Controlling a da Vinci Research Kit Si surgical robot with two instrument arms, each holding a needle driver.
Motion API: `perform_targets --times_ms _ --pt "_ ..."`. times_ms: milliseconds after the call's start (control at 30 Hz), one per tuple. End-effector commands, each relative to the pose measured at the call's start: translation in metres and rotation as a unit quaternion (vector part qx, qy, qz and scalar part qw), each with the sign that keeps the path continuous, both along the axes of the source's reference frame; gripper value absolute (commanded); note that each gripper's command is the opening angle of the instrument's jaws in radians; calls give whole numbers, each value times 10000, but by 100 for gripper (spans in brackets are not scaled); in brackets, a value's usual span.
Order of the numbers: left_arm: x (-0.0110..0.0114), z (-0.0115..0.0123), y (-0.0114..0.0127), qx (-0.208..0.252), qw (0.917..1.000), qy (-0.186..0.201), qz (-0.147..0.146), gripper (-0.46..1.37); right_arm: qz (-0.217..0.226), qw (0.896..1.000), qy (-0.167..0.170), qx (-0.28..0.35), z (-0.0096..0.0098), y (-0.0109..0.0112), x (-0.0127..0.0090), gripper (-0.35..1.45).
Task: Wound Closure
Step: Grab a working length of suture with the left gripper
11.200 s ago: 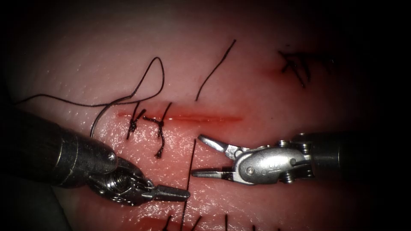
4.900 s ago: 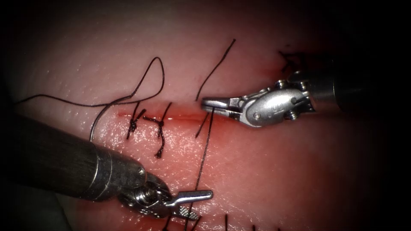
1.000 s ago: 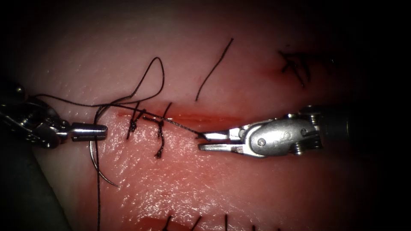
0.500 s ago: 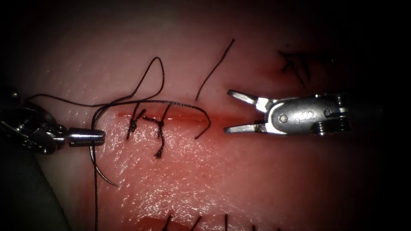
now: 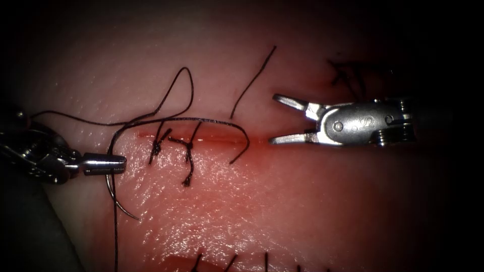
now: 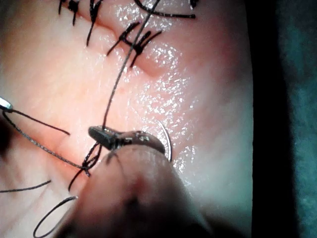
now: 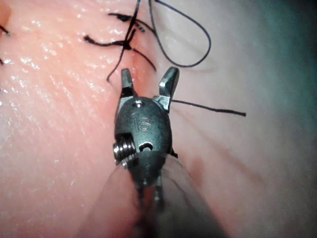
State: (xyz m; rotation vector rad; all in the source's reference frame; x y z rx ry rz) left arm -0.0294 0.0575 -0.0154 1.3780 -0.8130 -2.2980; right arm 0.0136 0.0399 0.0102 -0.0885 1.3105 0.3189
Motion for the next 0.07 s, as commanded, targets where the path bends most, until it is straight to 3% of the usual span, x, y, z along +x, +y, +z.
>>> perform_targets --times_ms 33,67 --pt "0 0 0 11 10000 16 22 -35 -18 10000 3 4 0 0 0 111" --pt "0 0 0 16 10000 24 34 -35 -18 10000 4 4 0 0 0 111"
